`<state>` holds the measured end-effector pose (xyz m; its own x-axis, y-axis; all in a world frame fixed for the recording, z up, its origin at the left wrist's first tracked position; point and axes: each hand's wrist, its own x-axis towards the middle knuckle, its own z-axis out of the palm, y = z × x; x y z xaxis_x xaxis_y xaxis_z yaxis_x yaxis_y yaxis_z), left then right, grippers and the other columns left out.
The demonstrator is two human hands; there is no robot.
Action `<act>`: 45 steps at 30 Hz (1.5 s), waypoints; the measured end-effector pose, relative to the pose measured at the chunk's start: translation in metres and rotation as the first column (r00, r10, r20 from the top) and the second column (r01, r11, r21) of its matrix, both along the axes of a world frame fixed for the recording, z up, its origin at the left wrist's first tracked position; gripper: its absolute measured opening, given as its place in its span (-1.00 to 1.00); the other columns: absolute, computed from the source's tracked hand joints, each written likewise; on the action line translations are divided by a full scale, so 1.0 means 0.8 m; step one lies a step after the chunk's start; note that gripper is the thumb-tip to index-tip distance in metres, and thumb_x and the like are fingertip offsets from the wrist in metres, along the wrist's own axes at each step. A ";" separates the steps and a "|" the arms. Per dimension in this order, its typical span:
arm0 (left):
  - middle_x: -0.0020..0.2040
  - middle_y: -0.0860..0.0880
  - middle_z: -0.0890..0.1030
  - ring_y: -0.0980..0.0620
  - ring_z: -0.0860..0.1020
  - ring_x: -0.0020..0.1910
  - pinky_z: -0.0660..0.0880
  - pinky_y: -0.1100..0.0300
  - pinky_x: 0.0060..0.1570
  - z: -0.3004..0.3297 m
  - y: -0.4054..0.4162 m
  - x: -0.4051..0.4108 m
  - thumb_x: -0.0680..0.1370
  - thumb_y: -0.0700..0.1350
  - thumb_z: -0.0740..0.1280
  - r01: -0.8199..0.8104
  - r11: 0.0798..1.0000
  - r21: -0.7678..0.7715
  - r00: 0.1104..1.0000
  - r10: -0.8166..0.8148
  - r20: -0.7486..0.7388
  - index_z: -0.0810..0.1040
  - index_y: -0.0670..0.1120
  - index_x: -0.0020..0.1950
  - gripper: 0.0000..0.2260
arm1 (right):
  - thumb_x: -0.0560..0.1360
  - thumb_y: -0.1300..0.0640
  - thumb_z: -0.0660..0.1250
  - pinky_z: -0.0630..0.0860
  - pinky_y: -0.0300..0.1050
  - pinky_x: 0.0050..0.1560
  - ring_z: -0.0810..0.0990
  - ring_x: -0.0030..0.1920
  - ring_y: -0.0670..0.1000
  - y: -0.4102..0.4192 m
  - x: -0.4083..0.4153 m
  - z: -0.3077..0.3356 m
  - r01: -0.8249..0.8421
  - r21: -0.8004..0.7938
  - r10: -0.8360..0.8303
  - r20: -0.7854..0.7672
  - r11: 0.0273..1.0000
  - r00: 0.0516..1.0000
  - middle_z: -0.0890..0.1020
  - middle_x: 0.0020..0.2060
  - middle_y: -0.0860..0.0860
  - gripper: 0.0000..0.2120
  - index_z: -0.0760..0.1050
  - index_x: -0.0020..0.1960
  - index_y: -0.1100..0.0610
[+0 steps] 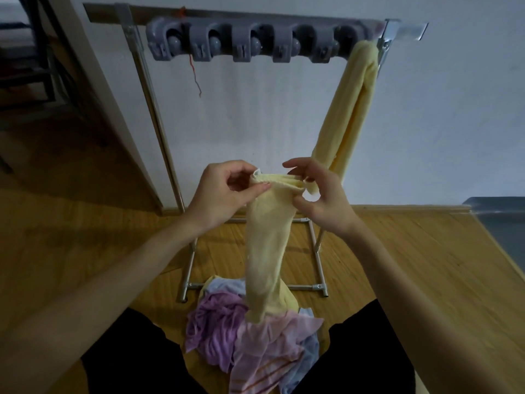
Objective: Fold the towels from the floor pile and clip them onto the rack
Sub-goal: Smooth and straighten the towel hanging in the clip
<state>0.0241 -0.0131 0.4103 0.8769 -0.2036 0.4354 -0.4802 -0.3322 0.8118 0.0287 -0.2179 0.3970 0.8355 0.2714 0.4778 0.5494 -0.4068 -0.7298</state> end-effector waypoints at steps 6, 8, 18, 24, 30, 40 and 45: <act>-0.15 -0.05 0.66 0.05 0.63 -0.17 0.62 0.15 -0.11 0.012 0.002 0.004 0.40 -0.13 0.49 0.002 1.000 0.003 0.999 -0.002 0.051 0.63 -0.17 -0.01 -0.80 | 0.43 0.09 0.39 0.44 -0.07 0.08 0.55 -0.04 -0.06 -0.002 0.008 0.023 -0.047 -0.118 0.049 0.013 0.992 0.999 0.65 -0.11 -0.14 -0.78 0.61 0.06 0.08; -0.15 -0.07 0.66 0.04 0.63 -0.17 0.61 0.18 -0.13 0.013 0.005 0.003 0.39 -0.12 0.49 -0.006 1.000 -0.018 0.999 0.007 0.052 0.64 -0.19 -0.01 -0.77 | 0.45 0.09 0.39 0.42 -0.11 0.05 0.54 -0.09 -0.05 0.002 0.012 0.024 -0.058 -0.112 0.060 0.013 0.992 0.998 0.63 -0.16 -0.15 -0.83 0.62 0.02 0.08; -0.12 0.01 0.69 0.04 0.66 -0.11 0.58 0.24 -0.07 -0.057 0.057 -0.002 0.27 -0.26 0.55 0.115 0.993 -0.039 0.951 -0.121 -0.283 0.62 -0.06 0.01 -0.65 | 0.51 0.21 0.29 0.42 -0.24 -0.21 0.50 -0.20 -0.11 0.035 0.015 0.038 -0.151 0.180 0.172 -0.107 0.972 0.979 0.57 -0.23 -0.03 -0.87 0.55 0.02 0.22; -0.09 -0.07 0.70 -0.01 0.66 -0.10 0.59 0.19 -0.09 -0.107 0.063 -0.002 0.26 -0.35 0.55 0.154 0.987 -0.038 0.911 -0.156 -0.382 0.64 -0.17 0.07 -0.60 | 0.51 0.19 0.29 0.44 -0.10 -0.24 0.50 -0.21 0.03 0.043 0.020 0.060 -0.144 0.317 0.193 -0.129 0.938 0.973 0.54 -0.22 0.11 -0.80 0.53 0.03 0.33; -0.06 0.05 0.70 0.06 0.66 -0.04 0.58 0.16 0.02 -0.128 0.058 0.001 0.31 -0.13 0.55 0.194 0.980 0.036 0.879 -0.157 -0.451 0.65 -0.05 0.03 -0.69 | 0.52 0.19 0.30 0.50 -0.09 -0.23 0.54 -0.18 0.05 0.051 0.019 0.074 -0.104 0.375 0.174 -0.157 0.921 0.972 0.57 -0.20 0.07 -0.81 0.55 0.04 0.29; 0.05 0.00 0.64 0.07 0.61 0.03 0.53 0.23 0.01 -0.178 0.030 0.007 0.50 0.05 0.36 0.111 0.992 0.061 0.779 -0.049 -0.625 0.57 -0.07 0.14 -0.71 | 0.54 0.17 0.30 0.53 0.05 -0.08 0.56 -0.12 0.08 0.024 0.021 0.070 0.145 0.586 0.010 -0.253 0.798 0.968 0.58 -0.20 0.06 -0.91 0.58 -0.03 0.13; -0.22 0.12 0.64 0.19 0.59 -0.21 0.52 0.23 -0.17 -0.180 0.050 0.017 0.54 -0.09 0.35 -0.034 0.990 0.137 0.857 0.100 -0.505 0.58 0.01 -0.13 -0.94 | 0.56 0.17 0.27 0.50 -0.05 -0.10 0.52 -0.12 0.00 -0.021 0.025 0.014 0.483 0.489 -0.318 -0.385 0.726 0.867 0.55 -0.20 0.00 -0.91 0.53 -0.04 0.17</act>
<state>0.0377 0.0272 0.2663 0.9825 -0.1577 -0.0994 0.0164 -0.4581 0.8887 0.0490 -0.2348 0.4081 0.9145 -0.3597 0.1851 0.1889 -0.0248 -0.9817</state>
